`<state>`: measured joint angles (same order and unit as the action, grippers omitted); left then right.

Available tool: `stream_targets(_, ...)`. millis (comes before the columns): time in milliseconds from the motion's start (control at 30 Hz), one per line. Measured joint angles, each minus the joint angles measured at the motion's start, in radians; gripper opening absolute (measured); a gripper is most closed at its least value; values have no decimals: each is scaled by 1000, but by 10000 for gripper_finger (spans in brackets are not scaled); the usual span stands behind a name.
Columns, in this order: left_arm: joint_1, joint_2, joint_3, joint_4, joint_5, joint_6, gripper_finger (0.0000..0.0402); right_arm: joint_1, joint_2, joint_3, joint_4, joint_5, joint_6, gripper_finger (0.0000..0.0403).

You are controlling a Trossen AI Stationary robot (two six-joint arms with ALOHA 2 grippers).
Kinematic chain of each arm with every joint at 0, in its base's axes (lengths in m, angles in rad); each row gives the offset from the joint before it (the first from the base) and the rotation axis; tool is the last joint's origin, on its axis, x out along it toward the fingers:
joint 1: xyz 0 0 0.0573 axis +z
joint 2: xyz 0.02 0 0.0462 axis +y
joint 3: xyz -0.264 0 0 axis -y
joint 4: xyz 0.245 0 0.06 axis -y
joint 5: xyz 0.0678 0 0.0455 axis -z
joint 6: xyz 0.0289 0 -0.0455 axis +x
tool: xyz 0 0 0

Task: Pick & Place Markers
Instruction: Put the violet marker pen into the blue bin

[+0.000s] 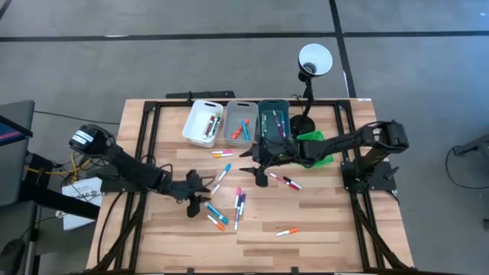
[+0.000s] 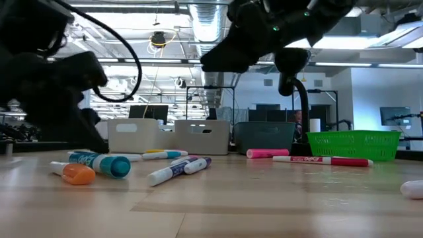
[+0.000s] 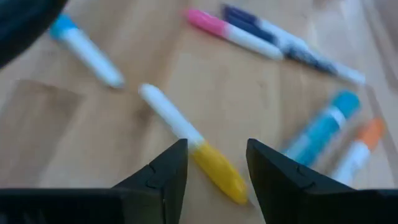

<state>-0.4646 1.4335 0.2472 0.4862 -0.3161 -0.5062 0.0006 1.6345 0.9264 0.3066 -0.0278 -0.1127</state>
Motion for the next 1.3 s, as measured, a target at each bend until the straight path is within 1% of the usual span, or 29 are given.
stream_targets(200,-98,43,41,9,3,136,153,-1,7,16,-34,0,0,233)
stream_targets(400,-108,6,43,24,-16,185,154,-1,4,17,-32,0,0,225)
stream_targets(433,-108,3,48,30,-6,200,154,-1,3,17,-32,0,0,224)
stream_targets(567,-112,-1,49,33,98,221,150,0,3,17,-30,0,0,223)
stream_targets(667,-127,16,49,30,120,221,148,0,3,17,-29,-1,7,223)
stream_targets(733,-134,25,49,22,115,239,148,0,3,17,-32,-1,7,222)
stream_targets(900,-133,59,49,32,45,307,148,0,3,17,-32,-2,7,221)
stream_targets(1000,-124,87,48,19,48,311,148,0,3,17,-32,-2,7,221)
stream_targets(1167,-116,140,50,46,44,307,147,0,3,17,-33,-2,8,221)
stream_targets(1300,-116,147,51,48,44,307,141,0,3,17,-34,-2,8,221)
